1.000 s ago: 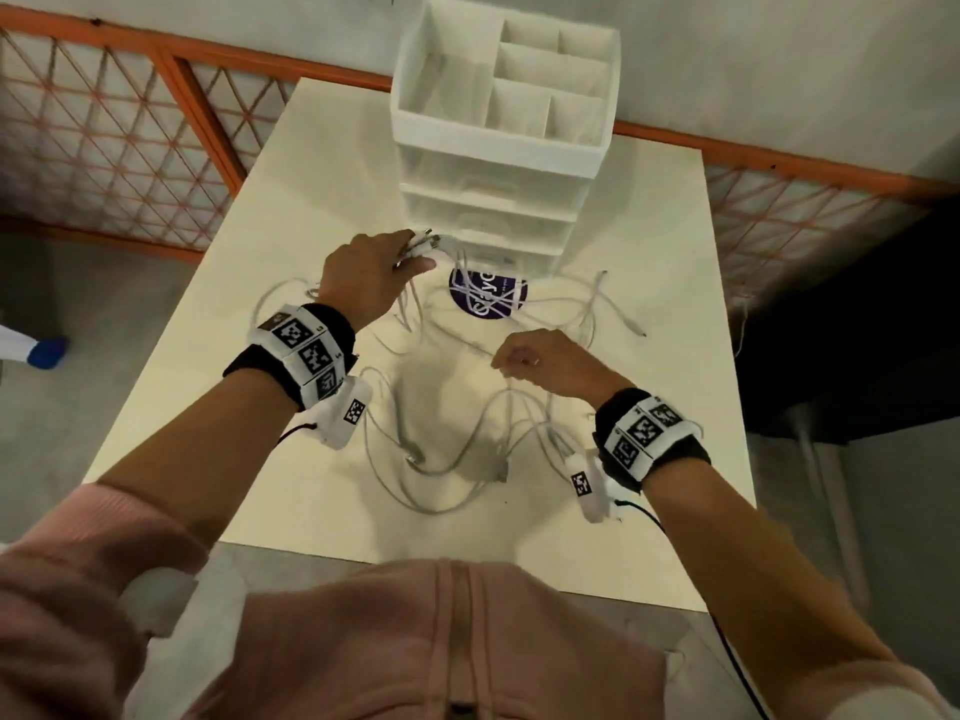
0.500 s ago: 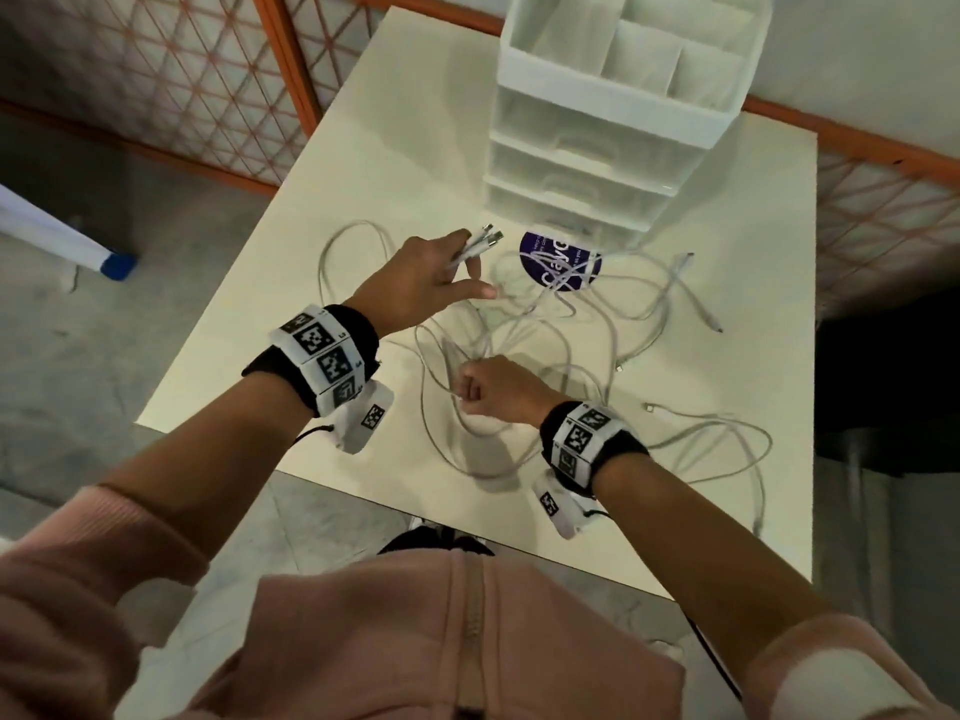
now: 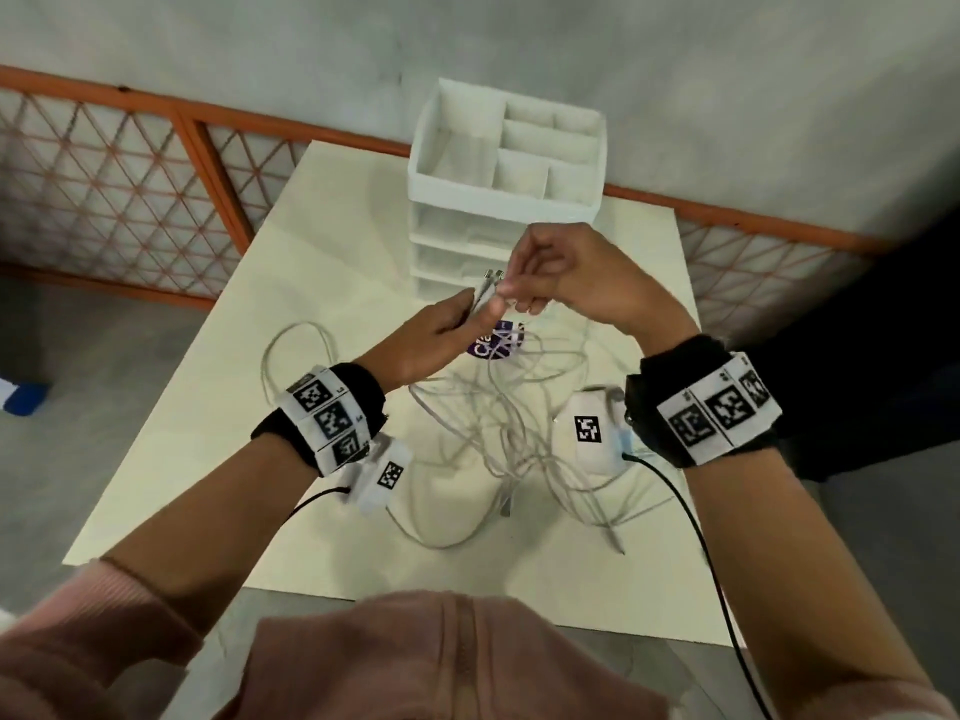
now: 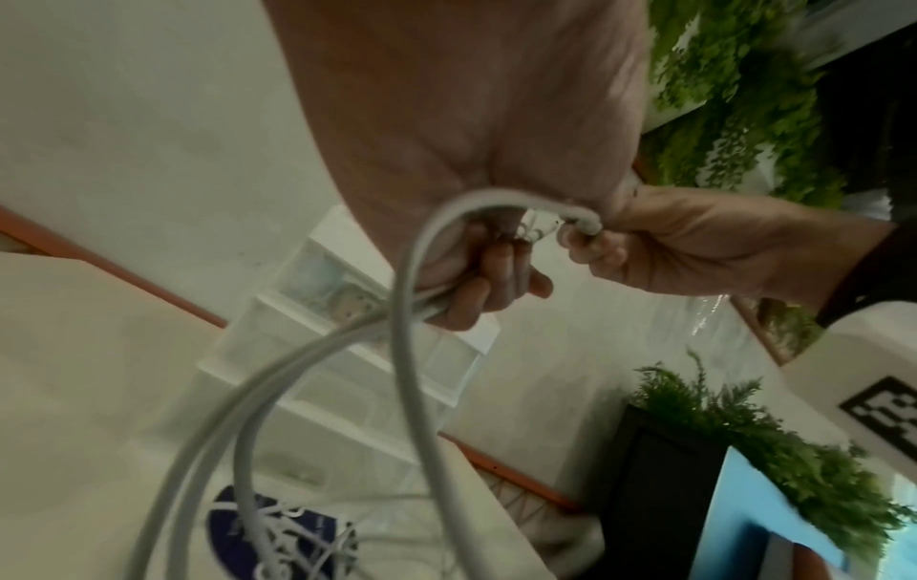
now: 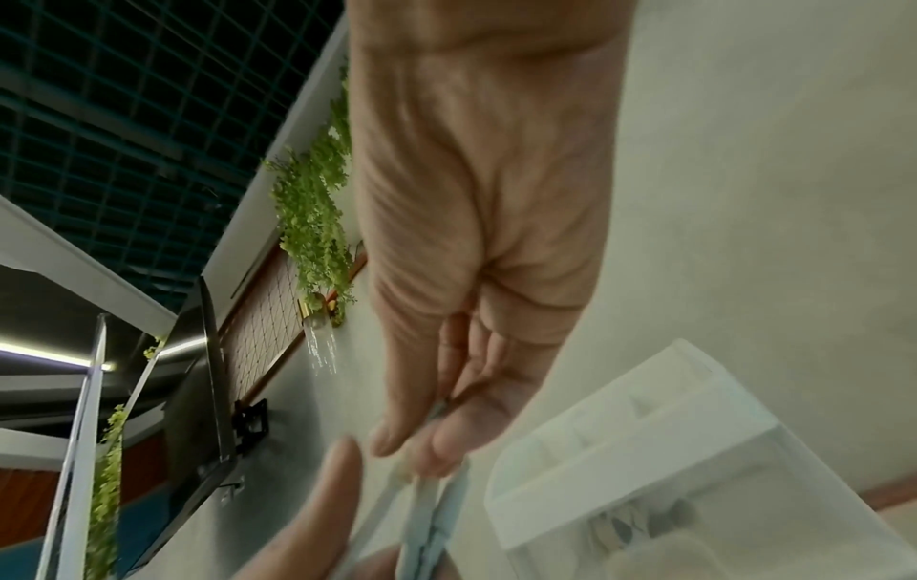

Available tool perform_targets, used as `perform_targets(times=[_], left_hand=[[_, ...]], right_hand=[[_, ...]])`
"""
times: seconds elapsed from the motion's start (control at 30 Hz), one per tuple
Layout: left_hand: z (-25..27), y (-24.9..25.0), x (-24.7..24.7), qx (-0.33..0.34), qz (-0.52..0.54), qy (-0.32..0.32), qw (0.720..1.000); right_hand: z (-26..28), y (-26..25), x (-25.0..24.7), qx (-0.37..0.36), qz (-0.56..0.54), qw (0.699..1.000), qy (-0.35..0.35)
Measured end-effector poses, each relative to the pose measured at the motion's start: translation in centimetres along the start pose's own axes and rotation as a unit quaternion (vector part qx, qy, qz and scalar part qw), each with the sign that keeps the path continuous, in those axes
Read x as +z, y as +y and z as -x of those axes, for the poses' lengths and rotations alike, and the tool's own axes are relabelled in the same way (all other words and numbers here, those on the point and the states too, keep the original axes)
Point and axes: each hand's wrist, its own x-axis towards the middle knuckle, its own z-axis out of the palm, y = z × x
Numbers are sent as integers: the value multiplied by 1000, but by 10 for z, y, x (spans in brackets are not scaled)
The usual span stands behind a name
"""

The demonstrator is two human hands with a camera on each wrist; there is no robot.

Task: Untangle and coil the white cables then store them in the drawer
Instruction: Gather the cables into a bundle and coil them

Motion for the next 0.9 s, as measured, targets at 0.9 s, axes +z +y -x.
perform_targets(times=[0.9], left_hand=[[-18, 36, -41, 109, 24, 176, 978]], right_hand=[[6, 115, 0, 117, 8, 993, -24]])
